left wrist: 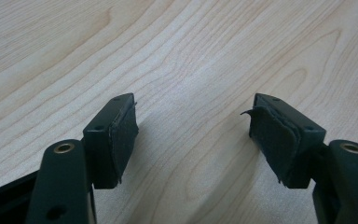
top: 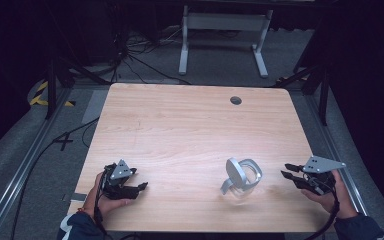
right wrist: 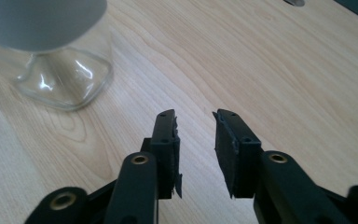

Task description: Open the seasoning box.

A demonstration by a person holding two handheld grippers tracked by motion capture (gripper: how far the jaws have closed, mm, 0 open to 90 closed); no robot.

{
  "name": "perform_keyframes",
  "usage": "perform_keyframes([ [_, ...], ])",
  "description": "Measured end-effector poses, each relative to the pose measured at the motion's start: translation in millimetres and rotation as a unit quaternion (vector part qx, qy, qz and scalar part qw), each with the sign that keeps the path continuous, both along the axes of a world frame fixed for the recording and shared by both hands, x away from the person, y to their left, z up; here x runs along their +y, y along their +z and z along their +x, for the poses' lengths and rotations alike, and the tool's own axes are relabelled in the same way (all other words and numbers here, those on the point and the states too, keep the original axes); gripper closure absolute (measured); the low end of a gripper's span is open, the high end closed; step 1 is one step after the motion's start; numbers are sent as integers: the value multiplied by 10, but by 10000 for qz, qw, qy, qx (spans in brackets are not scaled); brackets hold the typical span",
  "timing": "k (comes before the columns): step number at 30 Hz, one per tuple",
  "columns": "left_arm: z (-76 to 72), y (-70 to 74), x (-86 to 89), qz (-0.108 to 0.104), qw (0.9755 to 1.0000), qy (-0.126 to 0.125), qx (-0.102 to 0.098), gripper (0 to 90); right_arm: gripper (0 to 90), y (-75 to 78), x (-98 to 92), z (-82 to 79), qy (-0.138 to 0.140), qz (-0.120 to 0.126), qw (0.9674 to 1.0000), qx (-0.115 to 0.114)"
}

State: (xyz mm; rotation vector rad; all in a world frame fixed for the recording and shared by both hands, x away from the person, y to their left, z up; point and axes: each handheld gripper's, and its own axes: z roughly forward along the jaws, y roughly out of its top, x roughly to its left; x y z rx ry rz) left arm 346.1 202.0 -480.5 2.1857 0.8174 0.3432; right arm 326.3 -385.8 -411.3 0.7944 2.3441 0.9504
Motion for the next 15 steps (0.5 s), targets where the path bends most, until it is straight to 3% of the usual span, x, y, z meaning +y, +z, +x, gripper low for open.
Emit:
perform_keyframes([
  [9, 11, 4, -1, 20, 10000, -18, 40, 317, 568, -285, -211, -2, -199, 296, 9988, 329],
  [12, 36, 3, -11, 20, 10000, -27, 14, 312, 486, -378, -278, -43, -295, 475, 9975, 443],
  [15, 66, 8, -13, 86, 9999, -87, -12, 305, 411, -474, -311, -75, -338, 429, 9968, 580],
])
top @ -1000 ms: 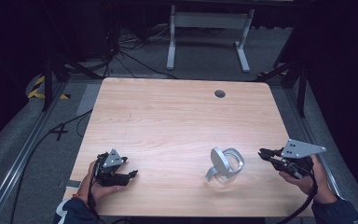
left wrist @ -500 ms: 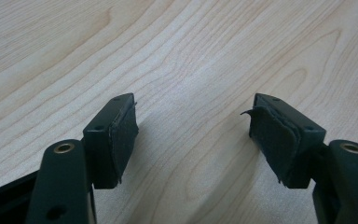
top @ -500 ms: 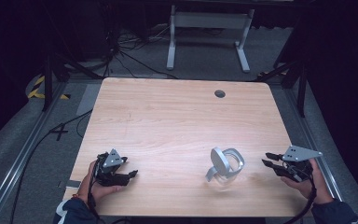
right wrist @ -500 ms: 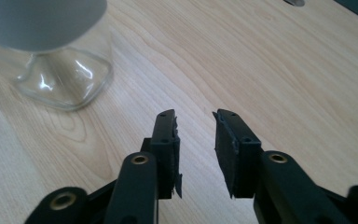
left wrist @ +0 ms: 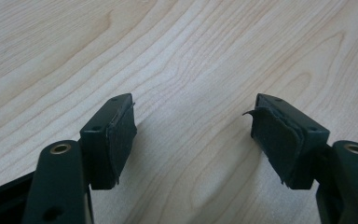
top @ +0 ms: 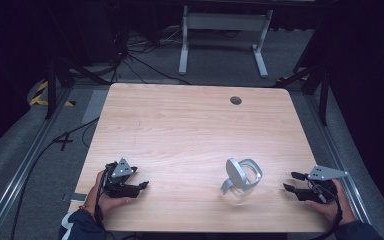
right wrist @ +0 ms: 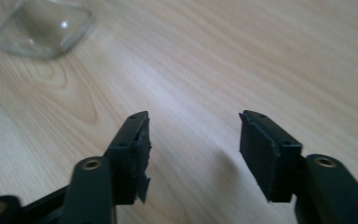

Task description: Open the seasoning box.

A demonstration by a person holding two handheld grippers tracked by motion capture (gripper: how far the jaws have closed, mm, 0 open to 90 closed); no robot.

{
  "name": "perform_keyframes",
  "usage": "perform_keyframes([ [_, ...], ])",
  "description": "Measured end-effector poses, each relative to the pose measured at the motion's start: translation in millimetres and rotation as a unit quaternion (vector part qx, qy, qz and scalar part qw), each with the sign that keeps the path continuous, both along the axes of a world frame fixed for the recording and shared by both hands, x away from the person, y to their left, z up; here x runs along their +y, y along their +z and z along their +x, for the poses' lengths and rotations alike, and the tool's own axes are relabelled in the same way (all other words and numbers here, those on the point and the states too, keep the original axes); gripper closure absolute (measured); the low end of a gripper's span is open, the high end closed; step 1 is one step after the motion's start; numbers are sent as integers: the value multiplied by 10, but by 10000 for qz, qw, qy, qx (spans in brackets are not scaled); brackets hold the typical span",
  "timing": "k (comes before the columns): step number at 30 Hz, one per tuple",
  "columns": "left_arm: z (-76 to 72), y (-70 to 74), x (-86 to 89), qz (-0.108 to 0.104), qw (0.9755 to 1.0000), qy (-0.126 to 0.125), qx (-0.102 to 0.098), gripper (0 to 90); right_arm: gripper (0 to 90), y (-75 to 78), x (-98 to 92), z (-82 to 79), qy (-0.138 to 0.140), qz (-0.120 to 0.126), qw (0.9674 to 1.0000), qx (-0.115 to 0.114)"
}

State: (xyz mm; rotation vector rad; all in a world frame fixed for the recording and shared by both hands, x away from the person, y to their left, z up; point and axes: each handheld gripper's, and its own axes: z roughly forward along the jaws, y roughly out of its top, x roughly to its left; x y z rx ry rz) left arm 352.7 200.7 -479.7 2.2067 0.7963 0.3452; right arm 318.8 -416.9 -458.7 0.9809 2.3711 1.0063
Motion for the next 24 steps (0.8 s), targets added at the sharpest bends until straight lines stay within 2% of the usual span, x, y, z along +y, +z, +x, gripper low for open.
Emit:
perform_keyframes([
  [1, 5, -2, -6, -29, 10000, 7, 27, 303, 398, -36, -11, -10, 11, 25, 10000, 85],
  [3, 10, -5, -17, -64, 10000, 47, 42, 300, 343, -69, -45, -34, -99, 195, 9997, 49],
  [10, 80, -1, -53, -17, 10000, 44, 54, 267, 218, -81, -63, -43, -425, 167, 9989, 102],
  [13, 92, -3, -66, -29, 9999, 79, 71, 246, 213, -81, -65, -54, -502, 174, 9985, 112],
  [24, 101, 2, -64, 33, 10000, 64, 24, 242, 212, -82, -65, -56, -508, 178, 9985, 114],
])
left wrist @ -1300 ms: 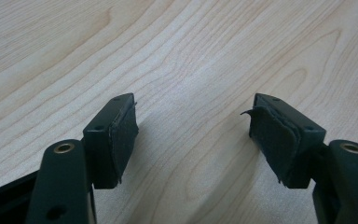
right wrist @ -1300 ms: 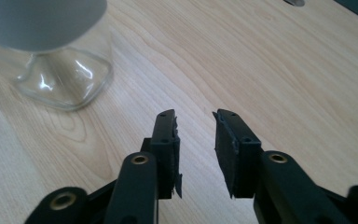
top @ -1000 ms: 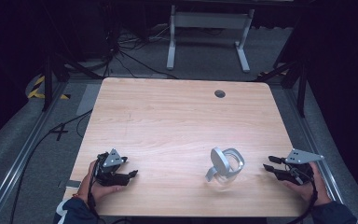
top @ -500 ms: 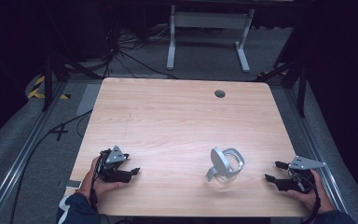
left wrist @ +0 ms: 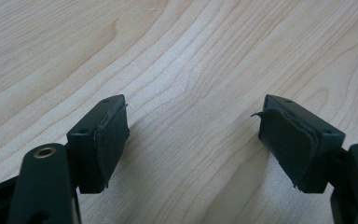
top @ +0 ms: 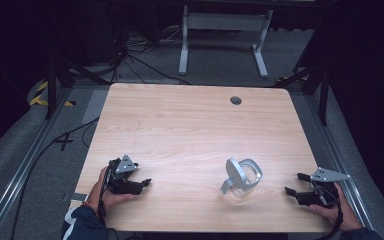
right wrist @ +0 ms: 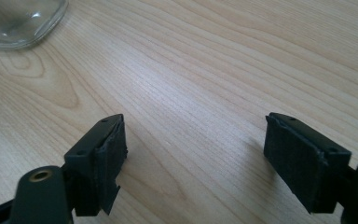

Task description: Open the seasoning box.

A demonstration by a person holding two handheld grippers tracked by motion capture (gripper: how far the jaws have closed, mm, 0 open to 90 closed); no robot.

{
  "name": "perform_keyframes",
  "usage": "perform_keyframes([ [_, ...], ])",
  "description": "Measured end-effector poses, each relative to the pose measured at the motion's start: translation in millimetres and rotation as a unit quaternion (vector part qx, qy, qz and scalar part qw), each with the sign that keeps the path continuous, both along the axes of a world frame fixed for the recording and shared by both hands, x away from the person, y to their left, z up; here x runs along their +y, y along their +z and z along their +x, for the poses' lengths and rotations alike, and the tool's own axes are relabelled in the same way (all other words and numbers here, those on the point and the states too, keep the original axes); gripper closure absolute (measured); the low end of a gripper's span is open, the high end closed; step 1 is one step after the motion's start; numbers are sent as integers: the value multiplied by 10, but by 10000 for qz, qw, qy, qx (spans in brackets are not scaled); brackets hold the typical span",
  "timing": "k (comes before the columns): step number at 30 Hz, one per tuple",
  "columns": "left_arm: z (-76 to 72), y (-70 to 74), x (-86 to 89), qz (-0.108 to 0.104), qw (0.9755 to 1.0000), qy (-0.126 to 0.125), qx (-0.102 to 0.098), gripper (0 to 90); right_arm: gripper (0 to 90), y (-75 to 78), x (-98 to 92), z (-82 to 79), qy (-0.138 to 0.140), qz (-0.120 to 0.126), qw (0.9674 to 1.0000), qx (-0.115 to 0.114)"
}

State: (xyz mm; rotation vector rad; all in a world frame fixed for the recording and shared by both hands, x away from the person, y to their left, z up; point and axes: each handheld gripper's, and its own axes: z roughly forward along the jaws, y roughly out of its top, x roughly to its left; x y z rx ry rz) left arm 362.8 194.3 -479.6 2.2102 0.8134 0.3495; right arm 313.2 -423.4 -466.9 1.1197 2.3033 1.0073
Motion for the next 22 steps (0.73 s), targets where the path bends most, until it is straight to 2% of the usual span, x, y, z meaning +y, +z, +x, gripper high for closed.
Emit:
perform_keyframes([
  [12, 3, 5, 1, 25, 10000, -7, 20, 241, 212, 0, -1, 2, 10, -2, 10000, 0],
  [14, -1, -4, -6, -48, 10000, 17, 49, 240, 211, 0, -2, 4, 17, -3, 10000, 1],
  [22, 0, -4, -8, -51, 10000, 21, 42, 239, 194, -2, -1, 9, -12, -19, 10000, 4],
])
